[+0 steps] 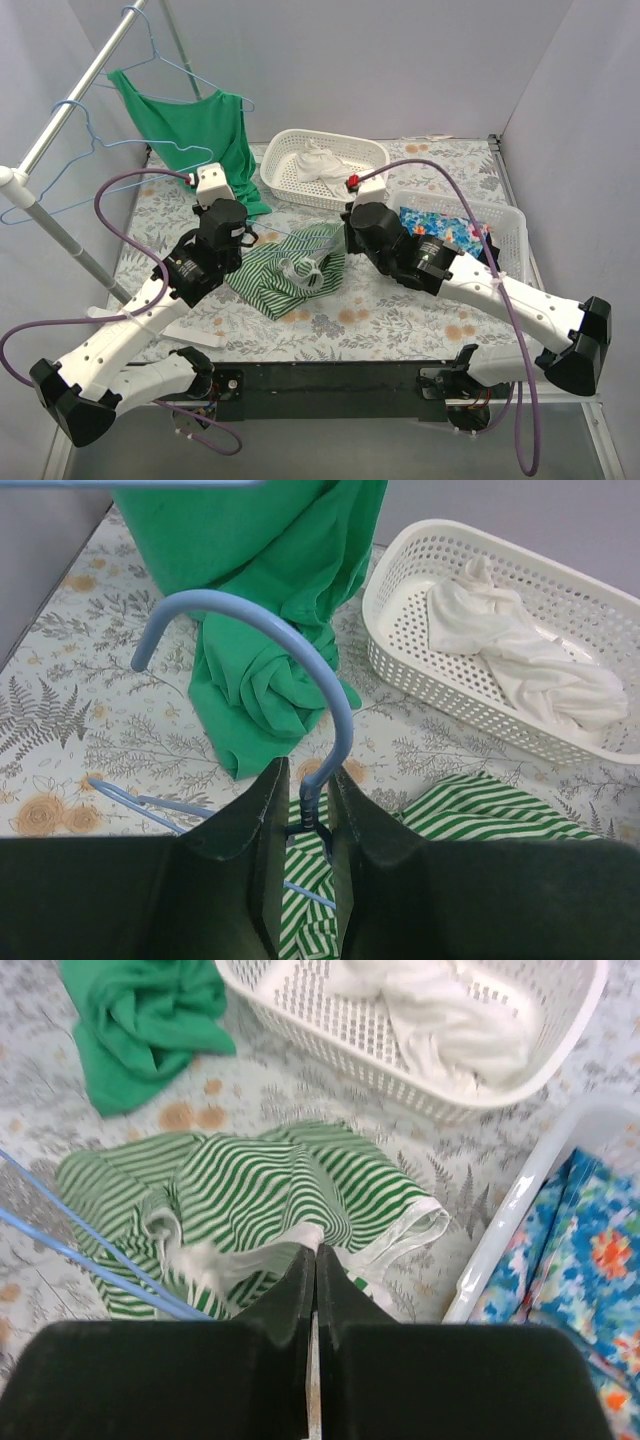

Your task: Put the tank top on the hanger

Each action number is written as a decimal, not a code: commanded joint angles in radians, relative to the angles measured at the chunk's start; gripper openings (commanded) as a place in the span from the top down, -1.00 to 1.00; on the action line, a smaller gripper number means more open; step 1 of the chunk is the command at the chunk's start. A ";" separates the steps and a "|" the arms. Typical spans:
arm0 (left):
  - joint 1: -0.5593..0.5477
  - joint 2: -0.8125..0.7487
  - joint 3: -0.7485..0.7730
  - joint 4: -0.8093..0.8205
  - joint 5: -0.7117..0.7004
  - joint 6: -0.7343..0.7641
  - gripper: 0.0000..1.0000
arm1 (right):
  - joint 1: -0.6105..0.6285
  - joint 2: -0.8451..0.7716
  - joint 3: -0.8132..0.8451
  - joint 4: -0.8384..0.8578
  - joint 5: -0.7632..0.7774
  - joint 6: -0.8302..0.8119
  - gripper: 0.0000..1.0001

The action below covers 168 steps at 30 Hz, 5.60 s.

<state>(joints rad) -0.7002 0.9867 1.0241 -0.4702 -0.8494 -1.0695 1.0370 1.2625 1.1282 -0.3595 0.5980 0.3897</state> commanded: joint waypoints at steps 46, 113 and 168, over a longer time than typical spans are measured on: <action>-0.100 0.038 -0.122 0.404 -0.275 0.059 1.00 | -0.035 0.316 0.593 -0.395 -0.083 -0.121 0.97; -0.303 0.204 0.080 0.582 0.053 0.158 1.00 | -0.233 -0.195 0.119 -0.032 -0.748 -0.494 -0.36; -0.492 0.501 -0.211 0.565 0.400 -0.248 0.05 | -0.272 0.046 0.263 -0.039 -0.537 -0.298 0.97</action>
<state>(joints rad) -1.1881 1.4727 0.7689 -0.0238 -0.3244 -1.3415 0.7715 1.3506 1.3670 -0.4435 0.0780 0.0731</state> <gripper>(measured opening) 0.472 0.068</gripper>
